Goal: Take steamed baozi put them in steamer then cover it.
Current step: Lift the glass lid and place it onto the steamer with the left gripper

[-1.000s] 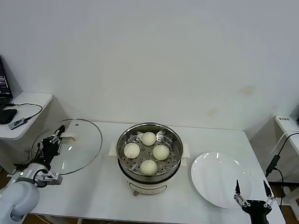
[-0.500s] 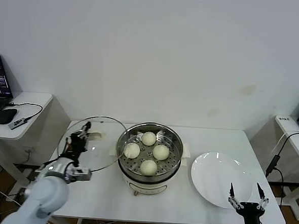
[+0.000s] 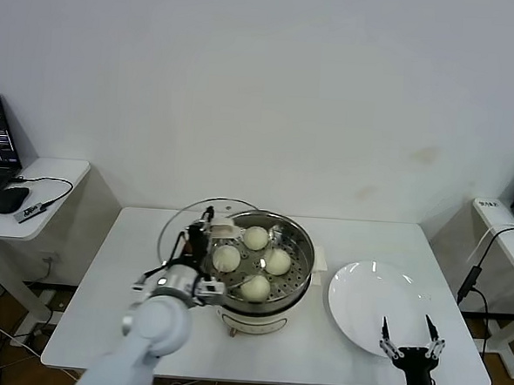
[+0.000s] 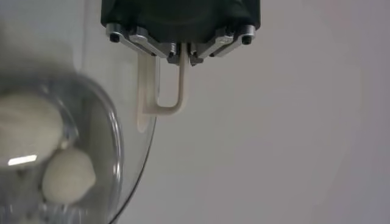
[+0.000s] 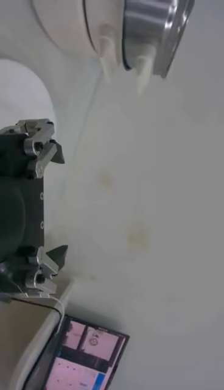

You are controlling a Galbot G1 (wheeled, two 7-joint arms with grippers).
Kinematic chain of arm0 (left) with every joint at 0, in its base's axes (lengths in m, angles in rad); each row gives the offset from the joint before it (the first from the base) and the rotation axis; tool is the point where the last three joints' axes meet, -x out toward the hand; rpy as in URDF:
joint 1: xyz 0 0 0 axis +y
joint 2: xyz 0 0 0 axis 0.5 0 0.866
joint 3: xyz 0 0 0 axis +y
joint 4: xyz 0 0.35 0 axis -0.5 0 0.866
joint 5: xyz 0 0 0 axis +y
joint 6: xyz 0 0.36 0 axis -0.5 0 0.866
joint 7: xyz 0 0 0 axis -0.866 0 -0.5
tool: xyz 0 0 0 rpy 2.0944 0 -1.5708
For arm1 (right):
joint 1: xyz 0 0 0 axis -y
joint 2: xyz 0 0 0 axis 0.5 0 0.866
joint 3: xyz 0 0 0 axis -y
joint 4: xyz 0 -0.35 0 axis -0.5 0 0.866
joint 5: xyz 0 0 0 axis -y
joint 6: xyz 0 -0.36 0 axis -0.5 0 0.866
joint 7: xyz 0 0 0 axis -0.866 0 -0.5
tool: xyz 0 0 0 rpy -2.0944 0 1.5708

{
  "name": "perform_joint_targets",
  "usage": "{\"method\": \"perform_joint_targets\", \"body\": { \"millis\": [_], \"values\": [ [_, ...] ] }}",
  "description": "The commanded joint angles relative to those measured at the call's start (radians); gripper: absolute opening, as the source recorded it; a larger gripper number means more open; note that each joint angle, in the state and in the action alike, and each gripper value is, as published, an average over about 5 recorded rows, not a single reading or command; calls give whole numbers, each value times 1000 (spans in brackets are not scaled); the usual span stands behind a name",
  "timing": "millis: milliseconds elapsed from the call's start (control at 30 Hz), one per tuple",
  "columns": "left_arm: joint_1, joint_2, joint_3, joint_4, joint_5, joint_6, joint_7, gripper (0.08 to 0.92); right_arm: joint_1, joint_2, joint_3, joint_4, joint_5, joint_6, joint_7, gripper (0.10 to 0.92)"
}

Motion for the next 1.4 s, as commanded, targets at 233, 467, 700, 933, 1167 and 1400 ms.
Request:
{"method": "perform_joint_targets", "body": {
  "millis": [233, 467, 700, 933, 1167, 1400],
  "values": [
    [-55, -219, 124, 110, 175, 28, 43, 150, 10, 2, -15, -27, -29, -1, 1, 823],
    [-32, -236, 118, 121, 197, 19, 41, 150, 11, 1, -19, -31, -31, 0, 1, 823],
    [-17, -254, 112, 132, 224, 7, 37, 150, 12, 1, -28, -37, -33, 2, 1, 823],
    [0, -263, 110, 140, 248, -6, 34, 150, 11, -2, -27, -41, -32, 4, 2, 823],
    [7, -267, 98, 147, 281, -23, 28, 150, 11, -4, -28, -44, -32, 5, 1, 823],
    [-8, -260, 79, 161, 284, -28, 26, 150, 11, -5, -29, -49, -33, 7, 0, 823]
  ]
}}
